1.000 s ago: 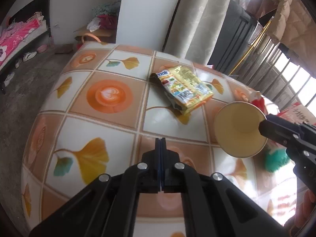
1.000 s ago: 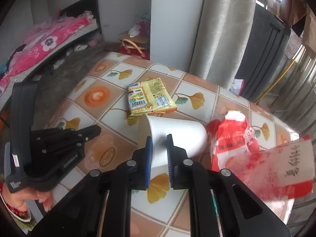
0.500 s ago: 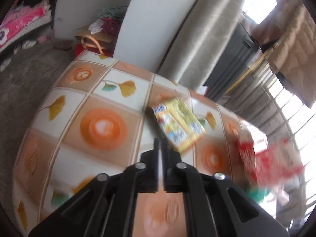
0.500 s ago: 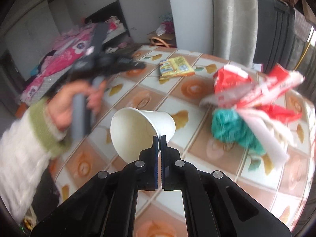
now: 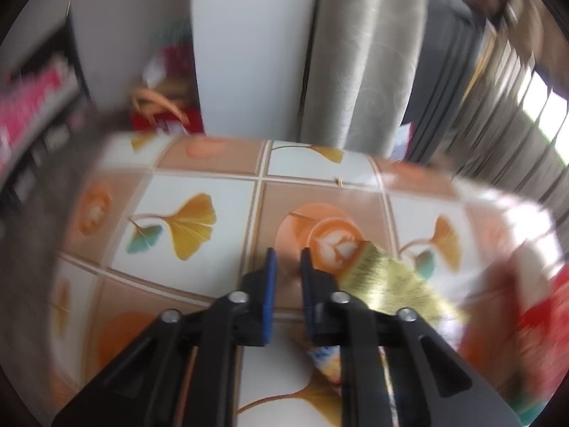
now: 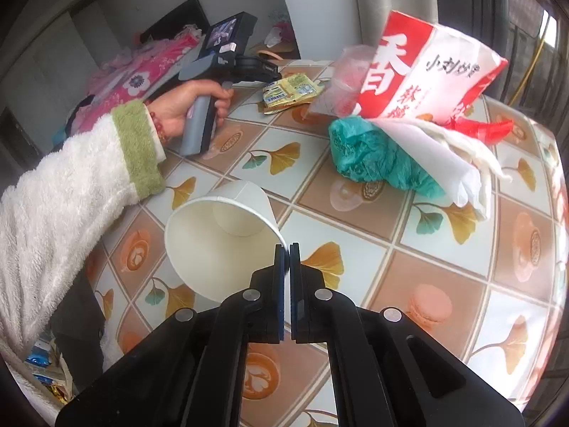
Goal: Collect trash
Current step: 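Reach the left tool toward the yellow snack packet while the right tool holds the paper cup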
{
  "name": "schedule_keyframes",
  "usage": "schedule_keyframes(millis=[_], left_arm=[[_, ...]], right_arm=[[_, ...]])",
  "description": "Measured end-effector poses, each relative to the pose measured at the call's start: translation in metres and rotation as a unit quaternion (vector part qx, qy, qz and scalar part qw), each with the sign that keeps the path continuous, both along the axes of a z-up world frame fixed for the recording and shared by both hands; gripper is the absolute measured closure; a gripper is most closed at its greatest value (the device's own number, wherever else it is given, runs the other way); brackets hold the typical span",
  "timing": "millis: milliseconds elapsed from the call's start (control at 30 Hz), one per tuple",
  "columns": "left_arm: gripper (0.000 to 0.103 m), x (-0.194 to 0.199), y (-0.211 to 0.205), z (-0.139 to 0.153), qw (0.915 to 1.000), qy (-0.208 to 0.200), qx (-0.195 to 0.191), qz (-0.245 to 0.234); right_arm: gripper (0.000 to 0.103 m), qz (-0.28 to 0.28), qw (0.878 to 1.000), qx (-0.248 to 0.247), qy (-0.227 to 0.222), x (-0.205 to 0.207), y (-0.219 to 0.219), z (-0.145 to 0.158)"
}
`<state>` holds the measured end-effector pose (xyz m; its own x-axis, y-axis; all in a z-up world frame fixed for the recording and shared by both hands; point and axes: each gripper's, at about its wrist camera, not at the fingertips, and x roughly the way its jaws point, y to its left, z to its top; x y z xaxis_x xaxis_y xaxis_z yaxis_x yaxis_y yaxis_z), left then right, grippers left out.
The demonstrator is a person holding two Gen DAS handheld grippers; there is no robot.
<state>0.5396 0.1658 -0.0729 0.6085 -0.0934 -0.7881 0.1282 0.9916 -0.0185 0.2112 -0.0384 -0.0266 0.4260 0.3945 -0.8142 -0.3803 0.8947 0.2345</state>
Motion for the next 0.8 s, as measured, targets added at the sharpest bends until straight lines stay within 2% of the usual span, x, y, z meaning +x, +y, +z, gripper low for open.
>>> schedule_keyframes(millis=[33,133,200,300,467,567,667,733,800], left_arm=[[0.103,-0.005,-0.007,0.000,0.9996,-0.006,0.024,-0.012],[0.103,-0.019,-0.019,0.000,0.9979,-0.003,0.058,-0.028],[0.103,-0.030,-0.027,-0.001,0.9948,-0.006,0.095,-0.037],[0.103,-0.061,-0.043,-0.006,0.9836,-0.016,0.170,-0.059],[0.103,-0.122,-0.051,-0.011,0.9709,-0.021,0.223,-0.084],[0.103,-0.158,-0.052,-0.010,0.9691,-0.018,0.229,-0.091],[0.103,-0.197,-0.049,-0.007,0.9738,-0.004,0.208,-0.092],[0.103,-0.222,-0.046,-0.003,0.9788,0.013,0.180,-0.095],[0.103,-0.243,-0.044,0.003,0.9834,0.040,0.136,-0.114]], right_arm=[[0.102,-0.001,1.000,0.002,0.001,-0.001,-0.003,-0.001],[0.102,-0.006,1.000,0.008,0.006,-0.003,-0.011,-0.003],[0.102,-0.011,1.000,0.013,0.006,-0.006,-0.018,-0.002],[0.102,-0.021,1.000,0.013,0.003,-0.015,-0.031,-0.001],[0.102,-0.039,0.999,0.021,0.017,-0.035,-0.055,-0.003],[0.102,-0.049,0.998,0.018,0.018,-0.049,-0.069,-0.002],[0.102,-0.056,0.998,0.014,0.018,-0.061,-0.079,-0.002],[0.102,-0.061,0.998,0.016,0.018,-0.068,-0.085,0.000],[0.102,-0.064,0.998,0.017,0.017,-0.073,-0.091,0.002]])
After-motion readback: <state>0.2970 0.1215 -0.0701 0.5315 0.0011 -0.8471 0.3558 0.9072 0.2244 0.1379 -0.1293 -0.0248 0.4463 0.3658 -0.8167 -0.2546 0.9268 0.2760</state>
